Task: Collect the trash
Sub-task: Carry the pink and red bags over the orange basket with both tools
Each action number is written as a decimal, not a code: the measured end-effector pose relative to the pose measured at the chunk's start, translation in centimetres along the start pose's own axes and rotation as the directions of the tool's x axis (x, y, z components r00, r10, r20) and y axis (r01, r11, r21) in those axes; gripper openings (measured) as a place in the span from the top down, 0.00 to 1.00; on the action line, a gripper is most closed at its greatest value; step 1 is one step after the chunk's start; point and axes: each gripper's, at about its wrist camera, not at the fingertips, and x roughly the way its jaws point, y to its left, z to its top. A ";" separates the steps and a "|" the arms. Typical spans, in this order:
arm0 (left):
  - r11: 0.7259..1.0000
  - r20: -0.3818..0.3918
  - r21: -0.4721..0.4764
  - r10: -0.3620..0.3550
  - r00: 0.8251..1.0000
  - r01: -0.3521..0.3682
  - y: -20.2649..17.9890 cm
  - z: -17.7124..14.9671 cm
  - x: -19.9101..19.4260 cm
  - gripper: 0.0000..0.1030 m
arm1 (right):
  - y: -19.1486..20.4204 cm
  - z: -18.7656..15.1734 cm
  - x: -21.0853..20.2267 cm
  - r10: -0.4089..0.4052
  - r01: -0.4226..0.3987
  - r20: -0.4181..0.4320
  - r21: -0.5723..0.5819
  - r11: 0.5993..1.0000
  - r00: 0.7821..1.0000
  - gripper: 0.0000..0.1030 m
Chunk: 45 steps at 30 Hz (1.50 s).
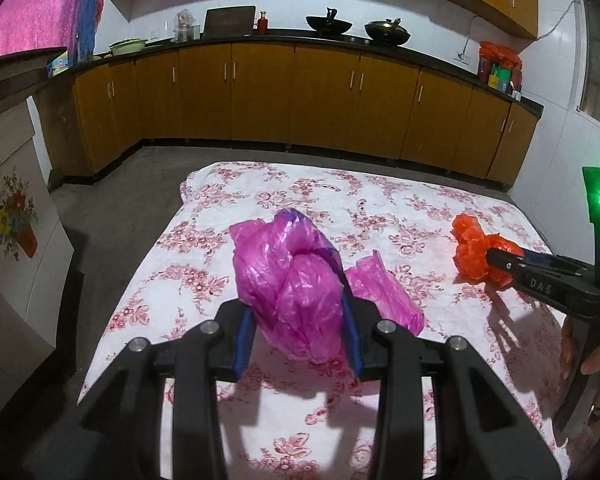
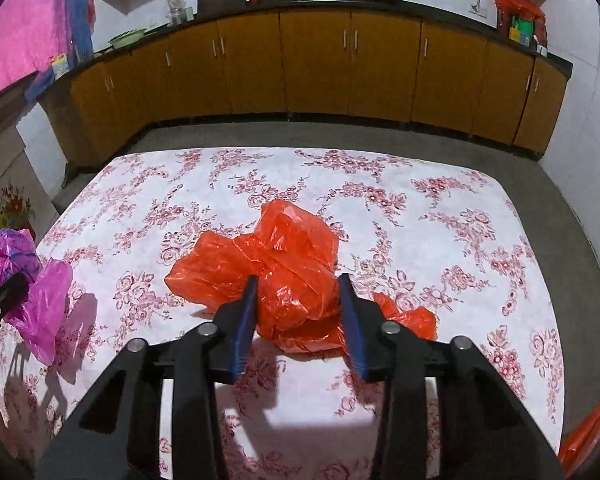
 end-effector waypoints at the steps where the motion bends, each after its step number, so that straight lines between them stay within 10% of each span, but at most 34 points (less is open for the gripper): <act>1: 1.000 0.000 0.001 -0.003 1.000 0.003 -0.1 0.1 0.0 0.64 | 0.0 -0.1 -0.1 -0.001 0.001 0.001 0.001 1.000 1.000 0.65; 23: 0.990 0.051 0.060 -0.130 0.990 0.127 -6.5 1.0 -5.6 0.64 | -5.9 -4.4 -10.8 -0.051 0.034 0.106 0.157 0.987 0.993 0.67; 45: 0.940 0.095 0.150 -0.322 0.942 0.307 -16.0 1.0 -13.9 0.64 | -11.9 -8.0 -25.5 -0.215 0.110 0.296 0.334 0.936 0.931 0.67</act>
